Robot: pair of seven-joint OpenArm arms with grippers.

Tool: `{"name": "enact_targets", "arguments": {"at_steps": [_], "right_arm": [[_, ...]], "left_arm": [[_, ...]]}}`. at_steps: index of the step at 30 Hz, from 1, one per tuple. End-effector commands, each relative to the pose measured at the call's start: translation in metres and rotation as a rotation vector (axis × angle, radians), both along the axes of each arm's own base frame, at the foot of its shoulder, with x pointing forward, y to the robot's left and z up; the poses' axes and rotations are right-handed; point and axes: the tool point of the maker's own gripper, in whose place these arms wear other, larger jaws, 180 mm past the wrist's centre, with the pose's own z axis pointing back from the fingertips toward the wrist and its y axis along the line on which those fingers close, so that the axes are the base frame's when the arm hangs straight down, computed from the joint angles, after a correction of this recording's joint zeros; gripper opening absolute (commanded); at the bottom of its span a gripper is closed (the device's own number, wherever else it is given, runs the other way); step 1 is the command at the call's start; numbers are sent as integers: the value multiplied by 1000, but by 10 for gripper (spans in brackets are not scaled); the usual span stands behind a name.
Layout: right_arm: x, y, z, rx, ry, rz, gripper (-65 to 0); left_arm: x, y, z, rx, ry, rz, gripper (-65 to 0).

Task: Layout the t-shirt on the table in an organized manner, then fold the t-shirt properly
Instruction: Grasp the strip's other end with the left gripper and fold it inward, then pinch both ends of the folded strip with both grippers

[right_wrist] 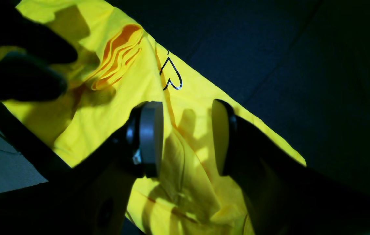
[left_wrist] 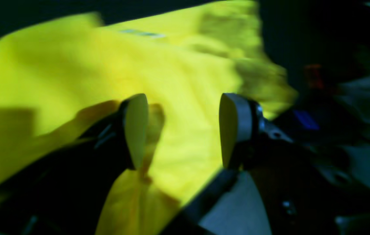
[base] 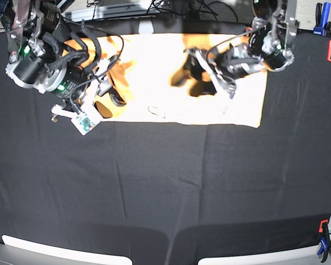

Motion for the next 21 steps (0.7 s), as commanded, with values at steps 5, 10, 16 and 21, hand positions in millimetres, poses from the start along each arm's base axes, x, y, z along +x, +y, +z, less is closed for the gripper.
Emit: {"name": "enact_targets", "arguments": {"at_steps": [5, 10, 16, 21], "right_arm": [[7, -11, 7, -37, -39, -32, -411], [9, -39, 13, -25, -26, -123, -410], [-5, -99, -8, -66, 81, -234, -410], [-16, -130, -40, -37, 214, -299, -410]], "left_arm": [[8, -5, 26, -94, -55, -21, -328], [34, 25, 32, -57, -102, 66, -328], [70, 88, 31, 100, -199, 257, -328], [73, 104, 20, 213, -216, 288, -328]]}}
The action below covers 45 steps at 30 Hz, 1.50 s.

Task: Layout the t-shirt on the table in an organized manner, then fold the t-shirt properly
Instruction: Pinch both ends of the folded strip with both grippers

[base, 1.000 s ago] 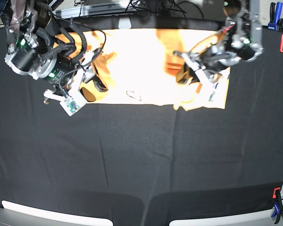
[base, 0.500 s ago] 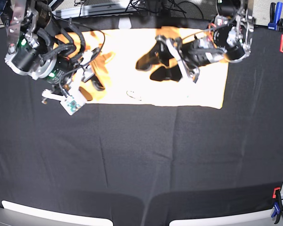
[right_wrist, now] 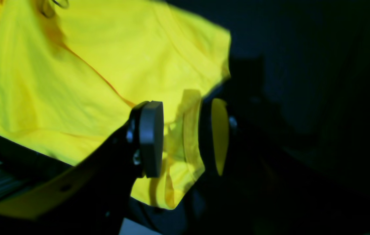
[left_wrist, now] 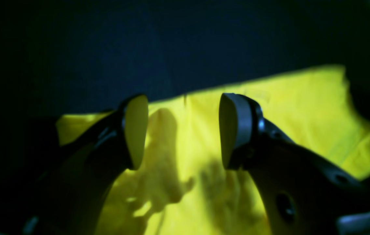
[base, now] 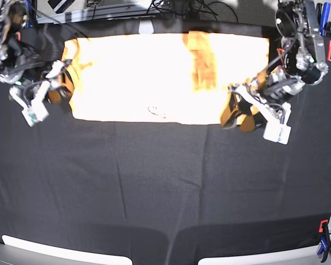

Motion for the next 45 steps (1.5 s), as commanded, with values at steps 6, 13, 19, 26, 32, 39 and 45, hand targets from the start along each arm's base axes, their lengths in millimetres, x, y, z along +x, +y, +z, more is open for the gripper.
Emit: {"name": "enact_targets", "arguments": {"at_steps": [6, 13, 19, 26, 32, 39, 45], "right_arm": [[-4, -15, -19, 55, 62, -55, -410], [-16, -4, -42, 224, 144, -101, -410], [-24, -10, -56, 238, 191, -136, -410], [-19, 2, -47, 325, 166, -134, -410], [-22, 14, -51, 343, 188, -103, -410], [-7, -3, -53, 237, 149, -132, -410], [3, -13, -55, 182, 149, -152, -410]], "left_arm": [[10, 6, 12, 36, -73, 20, -328], [10, 6, 12, 36, -73, 19, -328], [9, 6, 12, 35, -72, 20, -328], [9, 5, 12, 33, -72, 19, -328], [9, 5, 12, 33, -73, 19, -328], [9, 6, 11, 36, -69, 18, -328], [9, 5, 11, 36, -69, 18, -328]]}}
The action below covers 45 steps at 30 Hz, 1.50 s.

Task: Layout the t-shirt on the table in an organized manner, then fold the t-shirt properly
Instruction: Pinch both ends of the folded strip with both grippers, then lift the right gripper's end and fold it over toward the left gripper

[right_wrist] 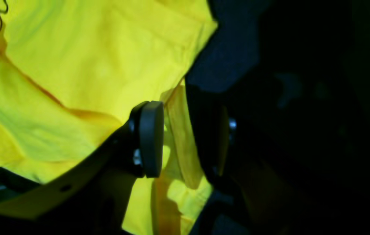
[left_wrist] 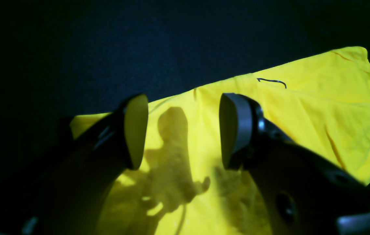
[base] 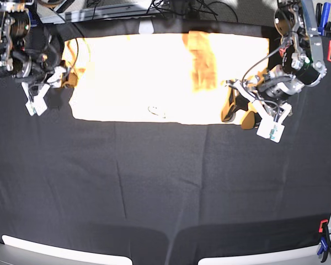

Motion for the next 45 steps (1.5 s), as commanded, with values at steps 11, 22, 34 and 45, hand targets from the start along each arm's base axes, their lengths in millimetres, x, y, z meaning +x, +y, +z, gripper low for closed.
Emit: {"name": "enact_targets", "arguments": {"at_steps": [11, 22, 34, 45], "right_arm": [[0, 28, 10, 221, -14, 25, -410], [-15, 69, -4, 262, 56, 143, -411], [-6, 69, -14, 178, 5, 162, -650], [19, 1, 17, 91, -125, 15, -650]], "left_arm": [[5, -1, 13, -16, -48, -3, -328], [5, -1, 13, -17, -48, -3, -328], [6, 6, 6, 52, -40, 7, -328], [4, 6, 4, 52, -32, 7, -328]]}}
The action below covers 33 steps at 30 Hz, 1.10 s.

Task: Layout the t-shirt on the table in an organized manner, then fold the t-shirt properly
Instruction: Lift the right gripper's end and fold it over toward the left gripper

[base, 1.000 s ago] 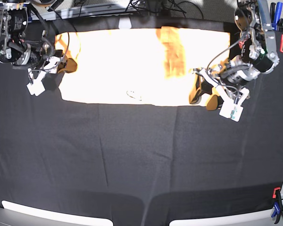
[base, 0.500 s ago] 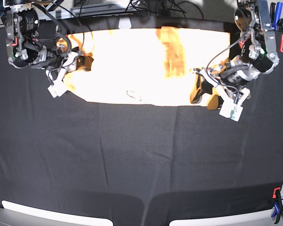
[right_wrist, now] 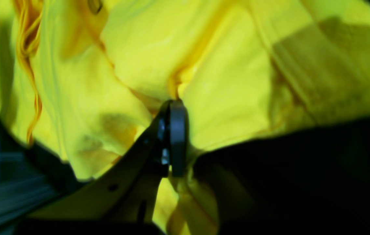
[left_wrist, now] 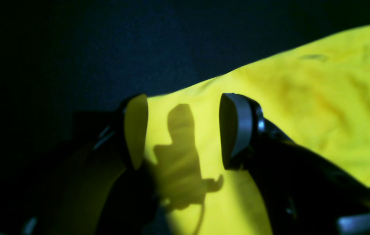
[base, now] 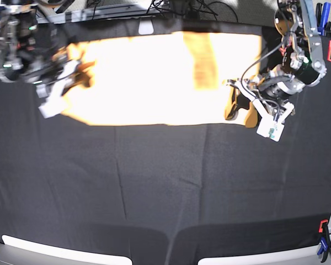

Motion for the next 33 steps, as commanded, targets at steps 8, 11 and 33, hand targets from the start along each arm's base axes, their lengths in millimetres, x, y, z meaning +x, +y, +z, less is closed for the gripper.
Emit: {"name": "enact_targets", "arguments": {"at_steps": [8, 11, 33], "right_arm": [[6, 27, 43, 51, -92, 123, -650], [12, 59, 68, 87, -182, 197, -650], [13, 313, 100, 191, -345, 480, -650]], "left_arm": [[0, -1, 5, -15, -23, -3, -328], [-11, -1, -3, -15, 8, -3, -328], [-28, 68, -20, 146, 16, 164, -328]]}}
